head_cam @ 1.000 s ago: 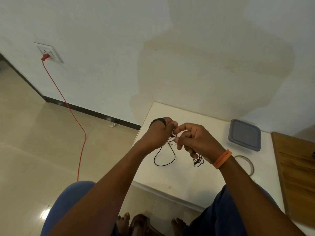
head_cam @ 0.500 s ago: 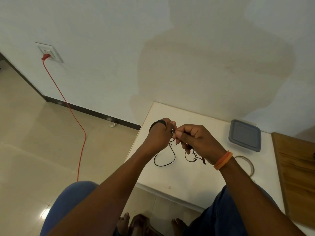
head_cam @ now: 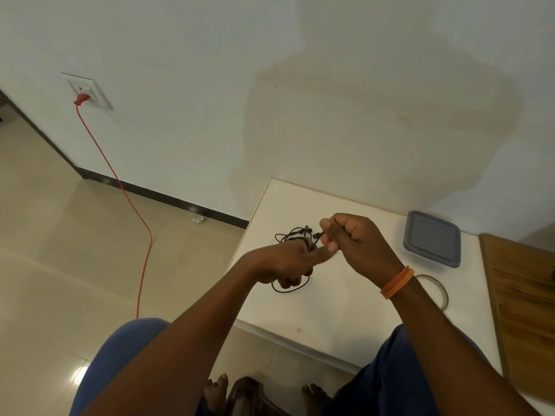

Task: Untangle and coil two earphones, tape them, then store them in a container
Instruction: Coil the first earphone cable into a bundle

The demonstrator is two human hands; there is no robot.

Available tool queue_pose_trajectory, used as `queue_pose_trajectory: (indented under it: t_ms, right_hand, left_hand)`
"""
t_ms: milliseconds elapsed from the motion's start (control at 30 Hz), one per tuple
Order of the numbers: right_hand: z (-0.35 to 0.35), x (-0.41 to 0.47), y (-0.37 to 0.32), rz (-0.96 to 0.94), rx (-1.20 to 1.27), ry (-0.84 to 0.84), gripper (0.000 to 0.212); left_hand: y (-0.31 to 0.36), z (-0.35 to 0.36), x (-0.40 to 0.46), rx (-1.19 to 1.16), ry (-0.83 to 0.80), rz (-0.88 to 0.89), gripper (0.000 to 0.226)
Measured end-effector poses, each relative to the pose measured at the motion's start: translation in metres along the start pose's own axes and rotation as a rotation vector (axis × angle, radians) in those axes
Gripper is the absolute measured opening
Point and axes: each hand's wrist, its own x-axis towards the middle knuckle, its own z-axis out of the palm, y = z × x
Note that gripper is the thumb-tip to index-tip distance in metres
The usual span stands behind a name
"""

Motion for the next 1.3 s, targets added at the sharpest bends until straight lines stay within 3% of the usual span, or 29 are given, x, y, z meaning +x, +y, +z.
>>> queue_pose_trajectory:
  t_ms: [167,400,600,700,800,900,1000,1067,1167,1300]
  right_hand:
    - [0.001,0.001,0.001,-0.035,-0.061,0.012,0.037]
    - [-0.001,0.003,0.003,0.001,-0.041,0.017,0.038]
    - [0.003,0.004,-0.002,0.139,0.261,-0.057,0.029]
    - [0.004,0.002,-0.005,0.282,0.488,-0.135,0.014]
    - [0.011,-0.001,-0.009,0.278,0.735,-0.238,0.014]
    - [0.020,0.000,-0.011,0.306,0.484,-0.086,0.013]
    - [0.026,-0.001,-0.008,0.295,0.450,-0.153,0.032]
    - [0.026,-0.003,-0.008,0.298,0.472,-0.203,0.031]
    - [0.027,-0.003,-0.010,0.283,0.422,-0.261,0.029]
    - [0.026,-0.004,-0.012,0.265,0.242,-0.294,0.023]
  left_hand:
    - [0.001,0.006,0.000,0.100,-0.054,-0.028,0.063]
    - [0.015,0.016,-0.007,-0.104,-0.186,0.069,0.050]
    - [0.022,0.015,-0.013,-0.438,-0.507,0.174,0.069]
    - [0.025,0.008,-0.016,-0.650,-0.589,0.318,0.064]
    - [0.028,0.000,-0.017,-0.949,-0.604,0.476,0.056]
    - [0.032,-0.004,-0.016,-1.217,-0.519,0.540,0.053]
    - [0.032,-0.008,-0.013,-1.332,-0.316,0.577,0.046]
    - [0.032,-0.014,-0.013,-1.373,-0.170,0.604,0.046]
    - [0.031,-0.021,-0.012,-1.371,0.005,0.602,0.058]
    - [0.028,-0.020,-0.006,-1.128,0.335,0.548,0.041]
